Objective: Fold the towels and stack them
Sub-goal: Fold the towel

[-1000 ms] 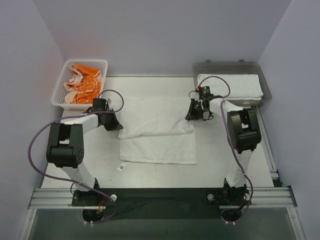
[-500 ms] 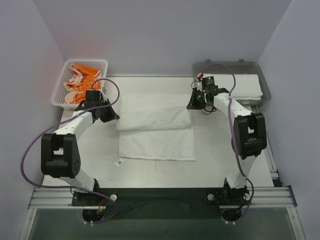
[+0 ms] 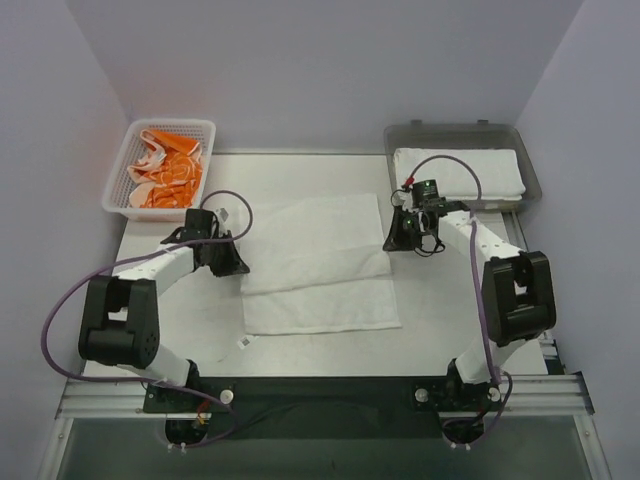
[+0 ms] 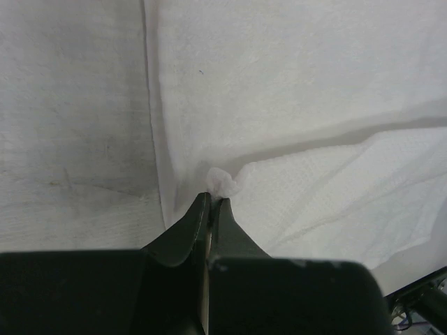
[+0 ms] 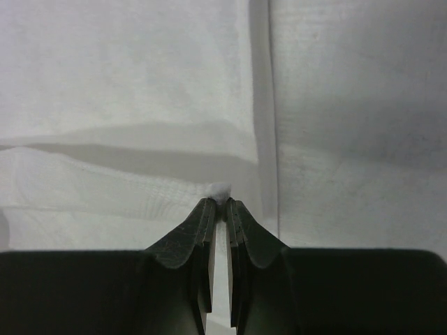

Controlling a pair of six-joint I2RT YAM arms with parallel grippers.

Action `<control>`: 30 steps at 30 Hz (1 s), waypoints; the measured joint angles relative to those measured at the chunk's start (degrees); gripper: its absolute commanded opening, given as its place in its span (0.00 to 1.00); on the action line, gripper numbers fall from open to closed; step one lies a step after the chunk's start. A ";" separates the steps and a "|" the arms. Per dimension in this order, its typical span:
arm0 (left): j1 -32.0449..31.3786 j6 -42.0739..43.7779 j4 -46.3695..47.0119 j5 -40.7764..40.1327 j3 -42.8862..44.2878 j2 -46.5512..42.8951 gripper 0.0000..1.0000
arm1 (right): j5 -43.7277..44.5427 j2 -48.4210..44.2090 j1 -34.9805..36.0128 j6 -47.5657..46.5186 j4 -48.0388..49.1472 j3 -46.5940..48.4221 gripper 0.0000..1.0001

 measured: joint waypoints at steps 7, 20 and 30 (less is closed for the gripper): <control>-1.62 -0.42 0.37 0.13 -1.01 6.08 0.00 | -0.07 10.60 -0.83 0.39 -0.72 -1.99 0.00; 1.40 0.11 -2.25 -2.78 12.41 16.37 0.00 | -1.75 17.20 -1.20 1.31 0.20 6.62 0.00; 2.27 1.53 -5.25 -4.55 17.16 16.24 0.00 | -1.36 16.96 -1.07 2.51 1.07 10.47 0.00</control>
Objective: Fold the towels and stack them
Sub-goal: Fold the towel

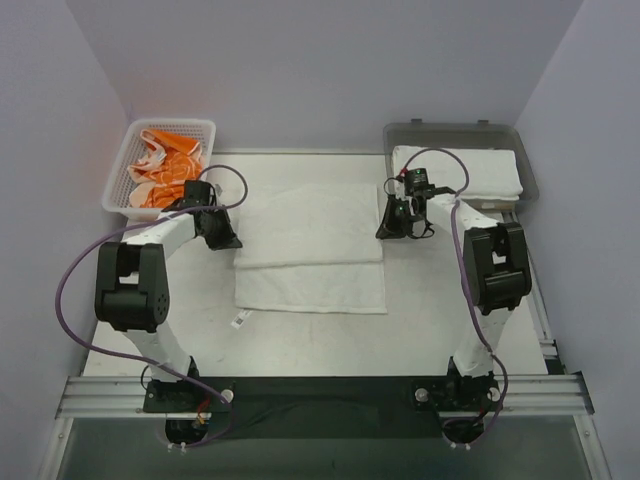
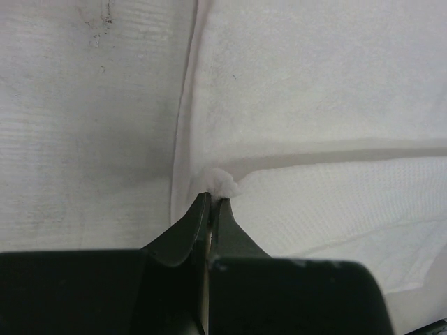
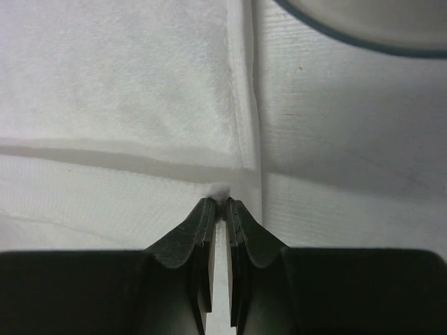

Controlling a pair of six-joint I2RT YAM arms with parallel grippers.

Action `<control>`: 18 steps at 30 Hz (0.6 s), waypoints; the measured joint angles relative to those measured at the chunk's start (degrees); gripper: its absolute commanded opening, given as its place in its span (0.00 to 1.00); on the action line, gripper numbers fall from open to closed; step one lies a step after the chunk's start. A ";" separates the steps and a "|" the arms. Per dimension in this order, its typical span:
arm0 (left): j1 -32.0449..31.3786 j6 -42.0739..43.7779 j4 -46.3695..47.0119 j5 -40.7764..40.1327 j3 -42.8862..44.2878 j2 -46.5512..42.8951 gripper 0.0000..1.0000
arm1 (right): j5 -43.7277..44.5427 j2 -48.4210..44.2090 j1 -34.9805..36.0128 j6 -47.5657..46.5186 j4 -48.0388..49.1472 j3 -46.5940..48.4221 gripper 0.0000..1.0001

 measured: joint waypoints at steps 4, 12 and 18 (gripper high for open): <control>0.37 0.13 -1.75 0.00 1.18 -3.67 0.00 | -0.02 -3.98 0.04 0.26 -0.11 0.26 0.00; 0.79 0.35 -3.17 0.00 6.08 -10.19 0.00 | 0.50 -13.07 0.04 0.20 -0.46 4.39 0.00; 0.79 0.35 -4.07 0.07 6.27 -13.88 0.00 | 0.72 -16.39 0.07 -0.17 -1.36 4.85 0.00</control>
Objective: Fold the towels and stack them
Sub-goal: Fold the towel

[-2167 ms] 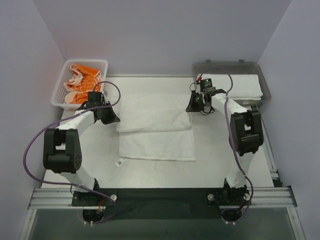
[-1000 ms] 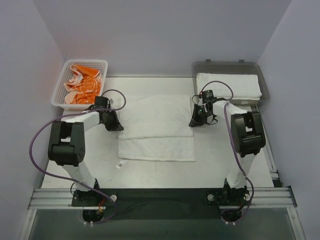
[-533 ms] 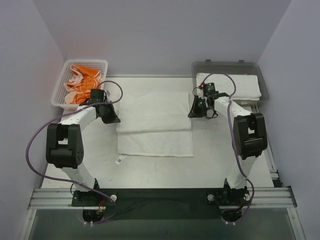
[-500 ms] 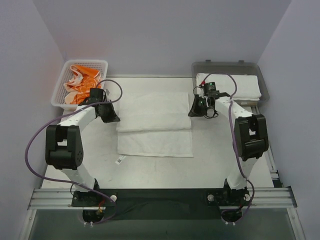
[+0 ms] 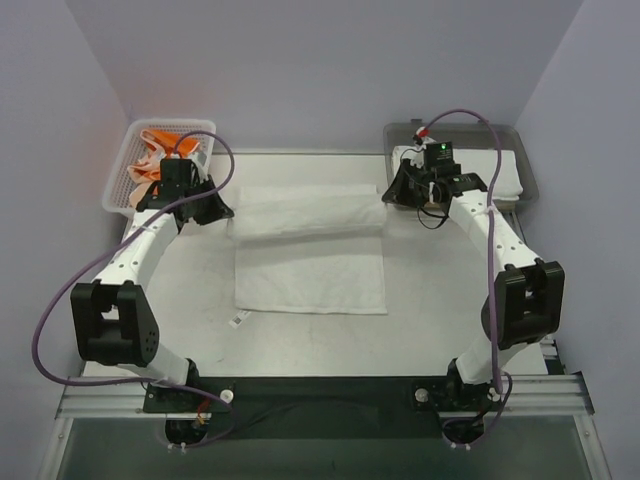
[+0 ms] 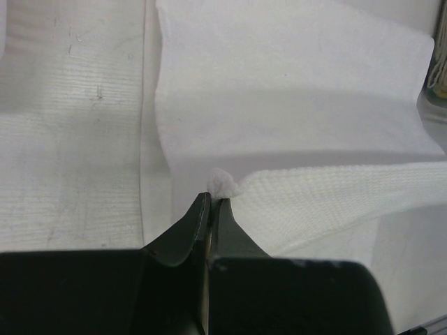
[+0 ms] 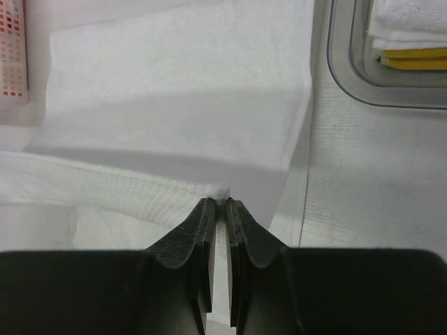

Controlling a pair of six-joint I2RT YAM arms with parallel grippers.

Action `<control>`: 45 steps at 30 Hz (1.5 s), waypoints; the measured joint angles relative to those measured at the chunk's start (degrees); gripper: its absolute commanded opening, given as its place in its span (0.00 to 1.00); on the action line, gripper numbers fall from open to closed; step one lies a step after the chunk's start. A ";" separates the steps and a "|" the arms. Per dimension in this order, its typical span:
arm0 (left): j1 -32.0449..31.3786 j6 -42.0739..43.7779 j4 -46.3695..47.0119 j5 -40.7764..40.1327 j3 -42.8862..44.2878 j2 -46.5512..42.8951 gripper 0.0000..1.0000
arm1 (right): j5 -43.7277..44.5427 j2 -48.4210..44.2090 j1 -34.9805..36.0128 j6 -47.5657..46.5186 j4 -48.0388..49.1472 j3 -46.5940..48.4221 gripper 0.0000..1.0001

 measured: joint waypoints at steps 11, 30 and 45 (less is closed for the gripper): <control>0.00 0.02 -0.90 0.26 0.00 -4.42 0.00 | 0.66 -4.94 0.31 -0.20 -1.64 -0.70 0.00; 0.00 0.04 1.95 1.05 -17.81 -6.51 0.01 | -0.09 -6.67 1.86 -0.07 -0.74 -15.96 0.00; 0.83 -1.46 3.72 2.03 -31.10 -12.17 0.73 | -0.22 -8.07 4.70 -1.57 2.84 -30.25 0.39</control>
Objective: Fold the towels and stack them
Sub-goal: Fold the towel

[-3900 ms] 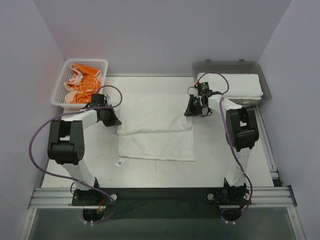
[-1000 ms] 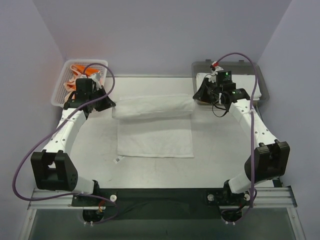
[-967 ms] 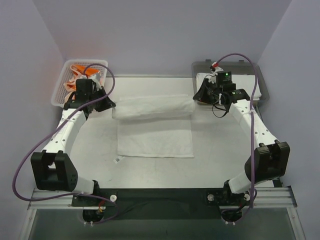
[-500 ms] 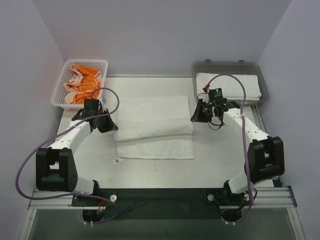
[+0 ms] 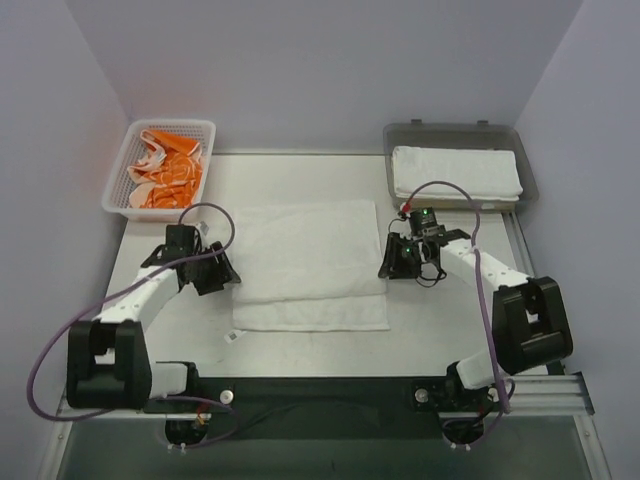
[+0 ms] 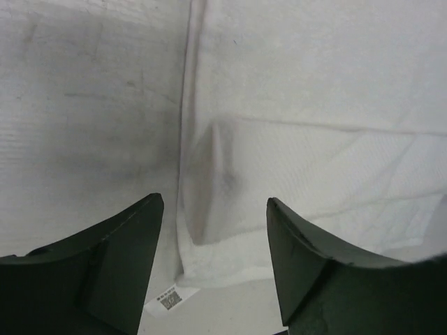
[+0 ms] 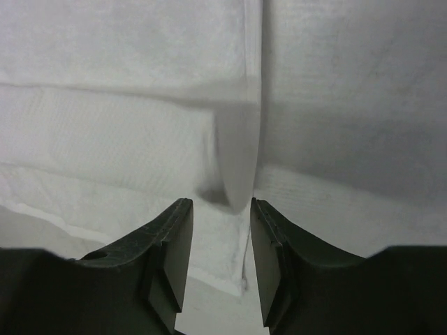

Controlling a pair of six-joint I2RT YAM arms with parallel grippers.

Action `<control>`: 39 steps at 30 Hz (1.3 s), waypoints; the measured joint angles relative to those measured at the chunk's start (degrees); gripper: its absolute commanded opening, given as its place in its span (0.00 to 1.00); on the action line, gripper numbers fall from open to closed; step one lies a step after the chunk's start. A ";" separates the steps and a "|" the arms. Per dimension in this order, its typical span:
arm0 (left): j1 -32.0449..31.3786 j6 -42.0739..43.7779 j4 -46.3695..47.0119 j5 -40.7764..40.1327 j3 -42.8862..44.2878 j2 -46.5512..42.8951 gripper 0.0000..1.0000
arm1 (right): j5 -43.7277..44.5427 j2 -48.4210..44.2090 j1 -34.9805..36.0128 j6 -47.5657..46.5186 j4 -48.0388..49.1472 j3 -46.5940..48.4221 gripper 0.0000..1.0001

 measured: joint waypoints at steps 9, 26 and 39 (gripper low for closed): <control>0.24 -3.78 -2.45 -1.46 -6.93 -26.60 0.89 | -1.25 -18.01 3.89 -1.22 -1.84 -12.11 0.57; -5.66 1.53 -1.42 -6.93 10.58 5.14 0.93 | -1.09 5.62 -0.66 -5.68 0.26 10.54 0.72; -8.68 3.34 -0.96 -6.45 12.74 13.53 0.89 | -7.93 14.36 -0.59 -7.21 0.39 13.29 0.71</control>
